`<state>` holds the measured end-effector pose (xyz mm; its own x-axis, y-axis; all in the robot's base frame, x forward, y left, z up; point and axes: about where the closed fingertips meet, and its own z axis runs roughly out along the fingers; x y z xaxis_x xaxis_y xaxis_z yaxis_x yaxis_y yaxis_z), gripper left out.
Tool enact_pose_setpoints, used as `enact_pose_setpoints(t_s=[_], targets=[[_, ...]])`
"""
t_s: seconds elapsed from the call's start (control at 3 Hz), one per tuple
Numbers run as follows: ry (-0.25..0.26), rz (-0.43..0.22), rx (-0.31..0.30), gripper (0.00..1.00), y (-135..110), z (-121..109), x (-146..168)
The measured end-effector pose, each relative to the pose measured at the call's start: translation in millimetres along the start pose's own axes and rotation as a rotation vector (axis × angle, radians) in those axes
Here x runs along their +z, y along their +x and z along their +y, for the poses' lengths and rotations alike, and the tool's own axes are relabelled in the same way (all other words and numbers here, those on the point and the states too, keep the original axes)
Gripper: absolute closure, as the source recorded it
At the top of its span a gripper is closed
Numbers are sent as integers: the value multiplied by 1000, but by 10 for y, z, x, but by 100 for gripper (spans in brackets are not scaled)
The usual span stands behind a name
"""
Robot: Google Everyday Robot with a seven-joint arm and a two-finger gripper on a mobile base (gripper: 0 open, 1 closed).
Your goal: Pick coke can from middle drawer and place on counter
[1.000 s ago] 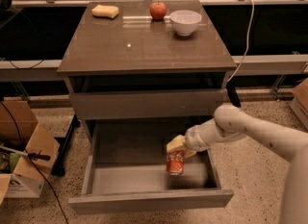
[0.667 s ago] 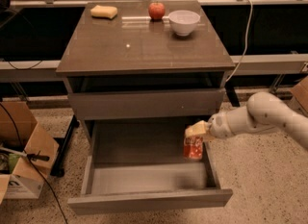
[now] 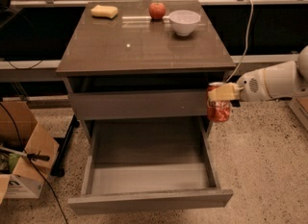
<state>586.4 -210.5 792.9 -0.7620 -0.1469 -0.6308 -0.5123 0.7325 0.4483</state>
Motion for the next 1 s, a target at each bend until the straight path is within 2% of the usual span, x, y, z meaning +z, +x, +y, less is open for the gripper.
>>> enact_pose_setpoints(t_s=[0.33,0.67,1.0], targets=[[0,0,0,100,-1,0,0],[-51,-84,-5,100,-135,50,20],[-167,-191,-70,100,-475,241,15]])
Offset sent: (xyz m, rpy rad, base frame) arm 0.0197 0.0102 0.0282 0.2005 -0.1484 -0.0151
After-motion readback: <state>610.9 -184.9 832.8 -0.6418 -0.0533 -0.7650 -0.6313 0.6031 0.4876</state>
